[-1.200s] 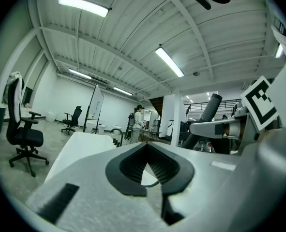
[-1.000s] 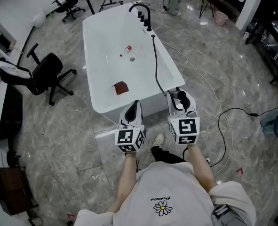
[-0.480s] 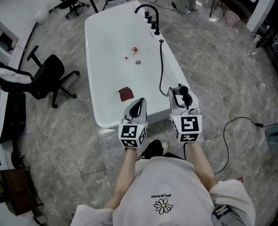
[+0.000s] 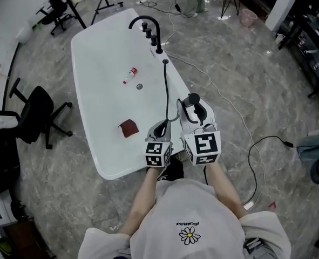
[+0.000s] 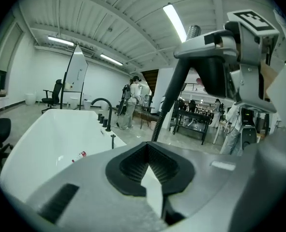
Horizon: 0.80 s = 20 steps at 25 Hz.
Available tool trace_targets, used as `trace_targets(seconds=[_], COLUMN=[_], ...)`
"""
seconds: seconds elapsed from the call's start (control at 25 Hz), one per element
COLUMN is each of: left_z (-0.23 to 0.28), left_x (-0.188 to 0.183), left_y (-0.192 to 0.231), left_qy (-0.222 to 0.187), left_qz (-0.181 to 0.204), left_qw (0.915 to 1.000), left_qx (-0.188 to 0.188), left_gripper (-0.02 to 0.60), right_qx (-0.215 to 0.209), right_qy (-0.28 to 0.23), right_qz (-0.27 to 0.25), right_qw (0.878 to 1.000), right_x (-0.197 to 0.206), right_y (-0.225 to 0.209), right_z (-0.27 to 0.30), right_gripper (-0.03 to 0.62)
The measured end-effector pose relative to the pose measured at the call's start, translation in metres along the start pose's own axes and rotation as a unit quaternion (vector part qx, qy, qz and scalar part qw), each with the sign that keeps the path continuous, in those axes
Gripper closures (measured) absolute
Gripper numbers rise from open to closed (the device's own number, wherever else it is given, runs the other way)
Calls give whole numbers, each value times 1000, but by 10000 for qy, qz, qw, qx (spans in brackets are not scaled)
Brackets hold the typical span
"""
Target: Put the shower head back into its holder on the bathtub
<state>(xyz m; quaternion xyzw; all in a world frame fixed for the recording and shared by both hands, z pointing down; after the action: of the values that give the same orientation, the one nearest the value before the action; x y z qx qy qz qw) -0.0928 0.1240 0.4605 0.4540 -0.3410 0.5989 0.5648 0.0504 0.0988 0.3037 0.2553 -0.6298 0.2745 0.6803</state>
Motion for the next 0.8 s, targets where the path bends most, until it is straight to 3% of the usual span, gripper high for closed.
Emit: trace_targets(seconds=[0.16,0.32,0.4,0.56,0.8], left_z=[68,133,165,225,302], left_x=[-3,1,8,27,68], left_y=[21,45,58,80,105], left_qy=[216,410,475,707,992], left_qz=[44,320,367,253,134], left_qw=[9997,9986,9982,9972,9939], left_qx=[50,48,19,-52,-473], left_gripper=[580,580,553,503,503], right_qx=[-87,-143,-150,-133,-186], right_qy=[315,573,619,597,597], right_qz=[47,118,130,134,350], right_qw=[9995,9982,9979,9980,9974], right_x=[13,24,32,43,85], right_y=[-42,-81,-98,-126,-164], right_z=[60,121,149,190,223], right_gripper=[456,456,456,456,456])
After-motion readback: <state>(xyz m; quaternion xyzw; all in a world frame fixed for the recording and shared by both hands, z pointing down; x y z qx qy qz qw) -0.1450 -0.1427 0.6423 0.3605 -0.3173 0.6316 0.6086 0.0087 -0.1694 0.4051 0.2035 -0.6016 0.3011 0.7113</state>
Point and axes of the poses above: the fingertips, and each gripper's own axes: z forward along the fingers, y to its left, x out of its underside, the point moved 10 cm from there along -z, backward along the fingers, and after that the axes turned 14 degrees about -x, right-handed, at the moved point
